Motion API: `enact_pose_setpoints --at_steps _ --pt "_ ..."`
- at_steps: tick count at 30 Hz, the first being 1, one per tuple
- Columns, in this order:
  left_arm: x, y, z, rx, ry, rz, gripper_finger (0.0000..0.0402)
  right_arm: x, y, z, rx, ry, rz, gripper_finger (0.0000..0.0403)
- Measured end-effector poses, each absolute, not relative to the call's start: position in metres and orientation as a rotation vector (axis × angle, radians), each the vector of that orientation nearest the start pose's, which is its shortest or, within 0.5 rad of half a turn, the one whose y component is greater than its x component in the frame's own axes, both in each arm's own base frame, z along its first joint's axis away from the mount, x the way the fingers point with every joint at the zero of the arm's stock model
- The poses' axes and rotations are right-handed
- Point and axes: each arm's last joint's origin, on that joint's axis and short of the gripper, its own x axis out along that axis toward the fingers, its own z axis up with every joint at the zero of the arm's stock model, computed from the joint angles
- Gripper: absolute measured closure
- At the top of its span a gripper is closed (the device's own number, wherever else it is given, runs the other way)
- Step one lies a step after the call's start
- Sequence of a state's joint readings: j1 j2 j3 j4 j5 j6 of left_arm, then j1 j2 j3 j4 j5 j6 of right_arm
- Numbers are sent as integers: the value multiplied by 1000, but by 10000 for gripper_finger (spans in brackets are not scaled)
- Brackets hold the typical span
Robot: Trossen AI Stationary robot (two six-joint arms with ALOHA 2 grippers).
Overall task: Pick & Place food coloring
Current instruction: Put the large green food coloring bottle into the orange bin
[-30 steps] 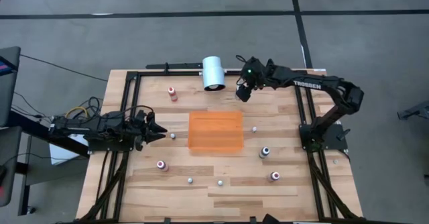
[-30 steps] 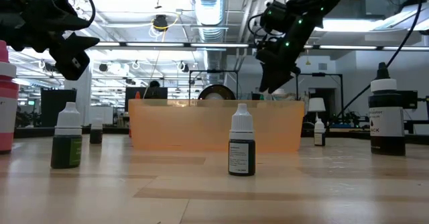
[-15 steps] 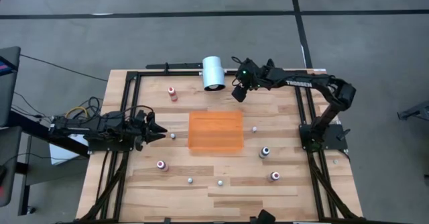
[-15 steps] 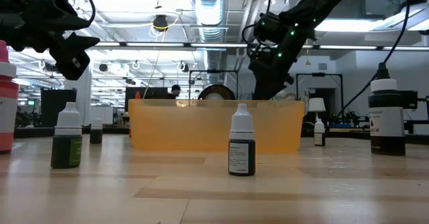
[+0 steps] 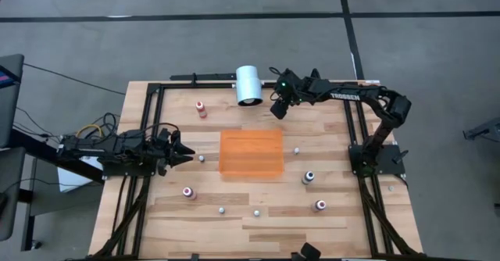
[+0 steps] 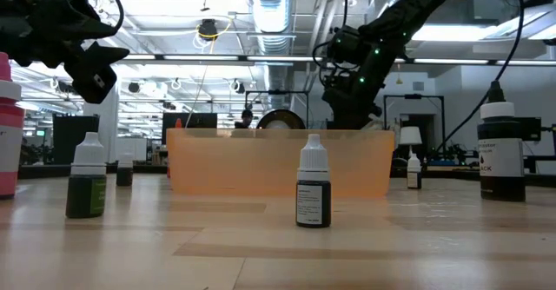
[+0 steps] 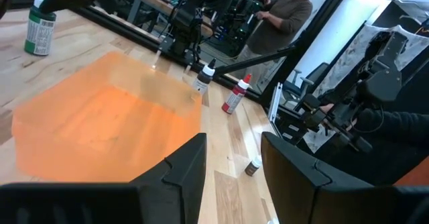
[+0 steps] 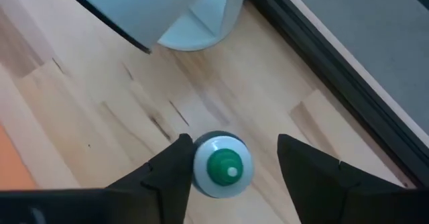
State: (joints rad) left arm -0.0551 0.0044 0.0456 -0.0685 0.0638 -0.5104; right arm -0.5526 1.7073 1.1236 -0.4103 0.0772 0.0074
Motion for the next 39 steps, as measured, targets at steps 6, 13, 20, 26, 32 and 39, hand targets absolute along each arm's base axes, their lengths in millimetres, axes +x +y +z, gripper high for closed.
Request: enact_pose_setpoints --at_steps 6,13,20,26,32,39 --pt "95 -7 172 -509 58 -109 268 293 -184 199 244 979 -581 250" --pt "95 -7 172 -508 57 -109 268 293 -184 199 246 979 -580 295" --pt "95 -7 172 -508 57 -110 268 294 -183 199 272 971 -593 280" --pt "95 -7 172 -508 57 -109 268 292 -180 207 310 942 -557 296" --pt "95 -7 172 -508 58 -110 268 278 -169 235 356 895 -502 286" --pt "95 -7 172 -508 58 -109 268 257 -138 289 362 728 -308 294"
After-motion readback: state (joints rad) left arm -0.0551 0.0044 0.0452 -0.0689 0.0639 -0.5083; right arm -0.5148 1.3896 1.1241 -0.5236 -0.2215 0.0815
